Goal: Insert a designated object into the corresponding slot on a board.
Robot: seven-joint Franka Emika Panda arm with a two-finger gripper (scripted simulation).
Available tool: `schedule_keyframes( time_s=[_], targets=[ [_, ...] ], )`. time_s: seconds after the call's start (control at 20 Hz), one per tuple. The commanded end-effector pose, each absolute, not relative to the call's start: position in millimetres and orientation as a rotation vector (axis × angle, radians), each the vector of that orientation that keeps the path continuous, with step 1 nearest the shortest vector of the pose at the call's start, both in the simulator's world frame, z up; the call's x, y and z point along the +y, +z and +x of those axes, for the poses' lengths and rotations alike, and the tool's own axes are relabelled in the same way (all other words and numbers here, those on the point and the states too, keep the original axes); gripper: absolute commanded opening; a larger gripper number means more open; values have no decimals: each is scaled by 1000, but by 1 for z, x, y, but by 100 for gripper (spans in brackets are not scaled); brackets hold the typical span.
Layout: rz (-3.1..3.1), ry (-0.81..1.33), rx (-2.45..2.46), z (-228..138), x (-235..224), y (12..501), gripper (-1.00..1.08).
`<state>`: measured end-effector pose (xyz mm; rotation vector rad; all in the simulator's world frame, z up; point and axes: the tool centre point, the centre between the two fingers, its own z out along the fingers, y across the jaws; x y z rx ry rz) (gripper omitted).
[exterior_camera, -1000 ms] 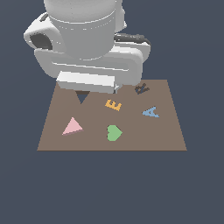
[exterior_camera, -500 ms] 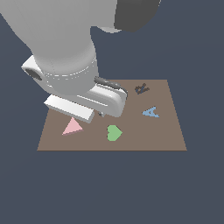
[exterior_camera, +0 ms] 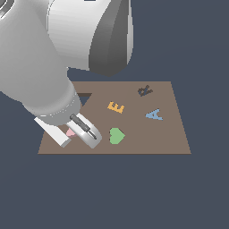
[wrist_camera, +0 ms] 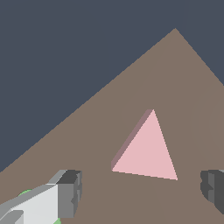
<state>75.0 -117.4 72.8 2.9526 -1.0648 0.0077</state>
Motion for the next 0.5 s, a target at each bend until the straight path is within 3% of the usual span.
schedule_keyframes(
  time_s=[0.0,0.45],
  targets=[
    [2922,6,-1149,79,-126,64,100],
    [2871,0,-1276,82,-141,49,100]
  ],
)
